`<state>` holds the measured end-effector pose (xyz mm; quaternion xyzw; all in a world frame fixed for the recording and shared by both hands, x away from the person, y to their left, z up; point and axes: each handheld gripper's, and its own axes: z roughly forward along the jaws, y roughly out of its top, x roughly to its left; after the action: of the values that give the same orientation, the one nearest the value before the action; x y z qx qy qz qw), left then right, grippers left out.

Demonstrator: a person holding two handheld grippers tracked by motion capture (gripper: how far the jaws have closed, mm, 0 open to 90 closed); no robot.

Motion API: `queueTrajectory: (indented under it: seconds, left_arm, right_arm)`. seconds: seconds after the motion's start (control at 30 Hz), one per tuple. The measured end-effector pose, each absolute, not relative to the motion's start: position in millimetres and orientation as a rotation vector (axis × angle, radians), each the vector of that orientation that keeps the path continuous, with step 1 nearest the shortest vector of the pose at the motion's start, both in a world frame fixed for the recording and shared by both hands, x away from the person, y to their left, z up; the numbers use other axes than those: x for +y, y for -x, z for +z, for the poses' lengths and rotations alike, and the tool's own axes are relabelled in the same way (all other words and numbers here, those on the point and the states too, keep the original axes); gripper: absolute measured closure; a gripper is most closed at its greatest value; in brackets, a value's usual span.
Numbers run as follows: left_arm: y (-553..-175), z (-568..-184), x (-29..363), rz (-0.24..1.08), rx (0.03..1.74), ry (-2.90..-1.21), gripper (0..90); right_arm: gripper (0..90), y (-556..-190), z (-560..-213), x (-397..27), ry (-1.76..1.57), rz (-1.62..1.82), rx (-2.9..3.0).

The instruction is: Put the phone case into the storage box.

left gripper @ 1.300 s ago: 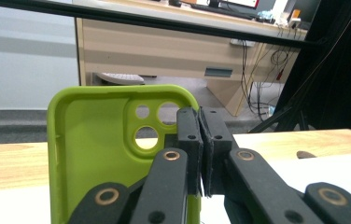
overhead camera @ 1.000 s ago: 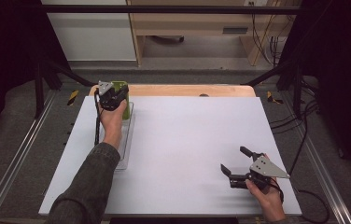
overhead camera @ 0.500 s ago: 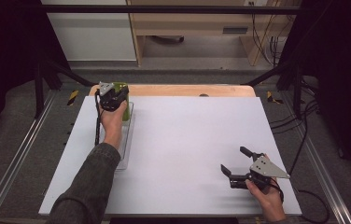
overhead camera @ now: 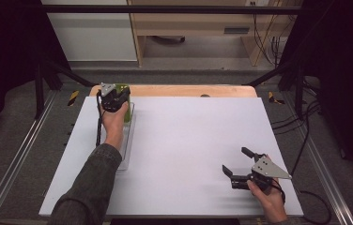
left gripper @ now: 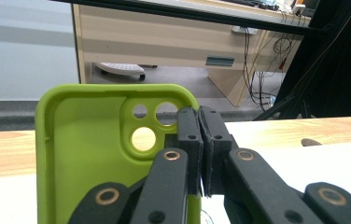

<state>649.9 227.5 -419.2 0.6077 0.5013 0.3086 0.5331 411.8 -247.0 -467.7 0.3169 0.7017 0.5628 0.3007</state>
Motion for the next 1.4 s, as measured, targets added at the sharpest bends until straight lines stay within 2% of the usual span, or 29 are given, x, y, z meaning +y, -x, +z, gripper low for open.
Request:
queueTrajectory:
  seconds: [1.4]
  left_arm:
    - [-652.2, -426.5, 224.4, 0.718, 1.202, -1.502, 87.2]
  right_arm:
    - [4.0, -412.0, -468.3, -247.6, -0.861, 1.499, 1.866]
